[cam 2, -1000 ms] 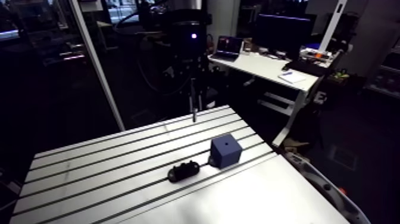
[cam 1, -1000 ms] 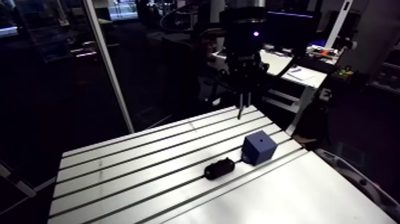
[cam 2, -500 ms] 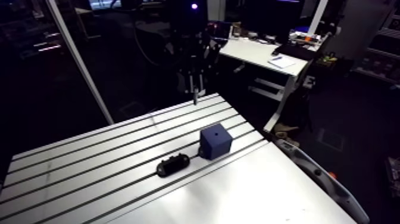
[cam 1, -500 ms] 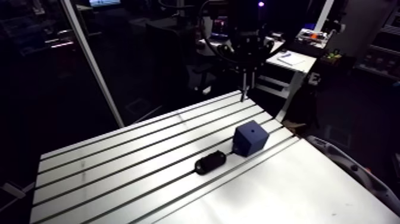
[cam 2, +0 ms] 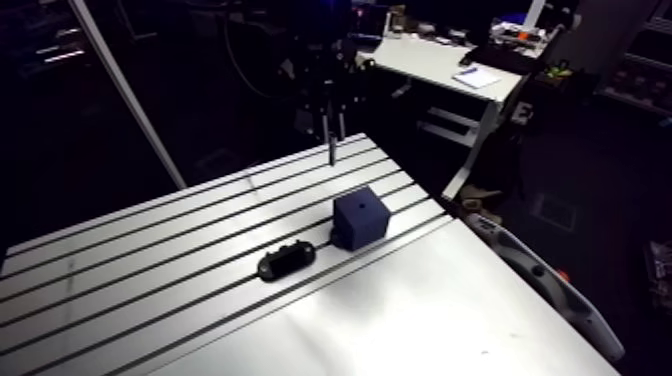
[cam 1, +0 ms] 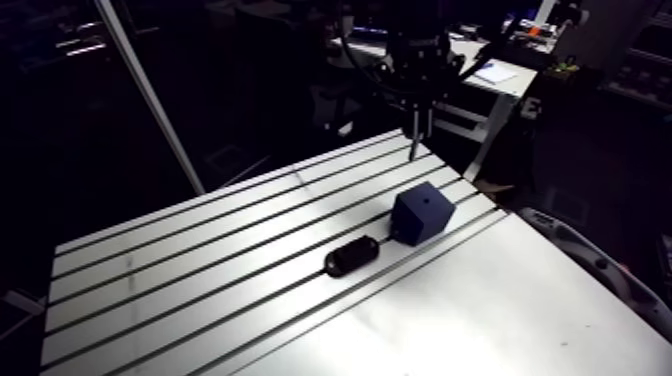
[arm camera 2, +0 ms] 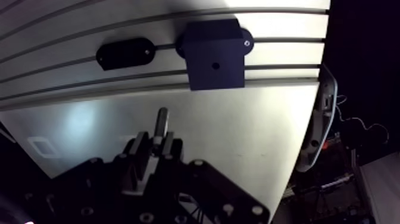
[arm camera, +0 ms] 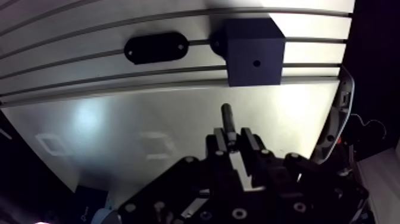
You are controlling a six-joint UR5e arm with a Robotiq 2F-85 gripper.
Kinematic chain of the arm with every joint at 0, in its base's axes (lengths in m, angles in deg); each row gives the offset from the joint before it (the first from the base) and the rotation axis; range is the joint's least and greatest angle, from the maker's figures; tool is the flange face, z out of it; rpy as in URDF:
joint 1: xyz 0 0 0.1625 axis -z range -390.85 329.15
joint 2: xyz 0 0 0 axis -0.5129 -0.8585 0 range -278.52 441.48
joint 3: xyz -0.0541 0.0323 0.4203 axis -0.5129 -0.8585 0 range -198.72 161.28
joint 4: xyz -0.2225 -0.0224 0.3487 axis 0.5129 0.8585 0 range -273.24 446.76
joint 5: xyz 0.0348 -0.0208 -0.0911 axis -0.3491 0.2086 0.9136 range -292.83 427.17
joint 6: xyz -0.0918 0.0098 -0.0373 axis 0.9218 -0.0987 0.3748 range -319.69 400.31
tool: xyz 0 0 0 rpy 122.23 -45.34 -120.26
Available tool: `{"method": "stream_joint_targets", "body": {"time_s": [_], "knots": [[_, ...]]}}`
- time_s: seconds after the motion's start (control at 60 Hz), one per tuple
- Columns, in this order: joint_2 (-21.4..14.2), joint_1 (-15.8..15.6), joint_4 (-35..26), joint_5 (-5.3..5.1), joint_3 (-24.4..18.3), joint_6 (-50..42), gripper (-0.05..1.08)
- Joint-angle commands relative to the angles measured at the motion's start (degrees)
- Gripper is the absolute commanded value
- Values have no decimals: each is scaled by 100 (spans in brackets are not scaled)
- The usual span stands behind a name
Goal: Pick up the M10 bolt and insert it into the hole until fully seated.
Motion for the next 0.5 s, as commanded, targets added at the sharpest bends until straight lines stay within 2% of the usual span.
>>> {"method": "stream_joint_targets", "body": {"time_s": [0.017, 0.317, 0.5], "knots": [[156, 6, 7, 27, 18, 32, 108], [165, 82, 194, 73, 174, 23, 108], [257, 284, 355, 72, 203, 15, 108]]}}
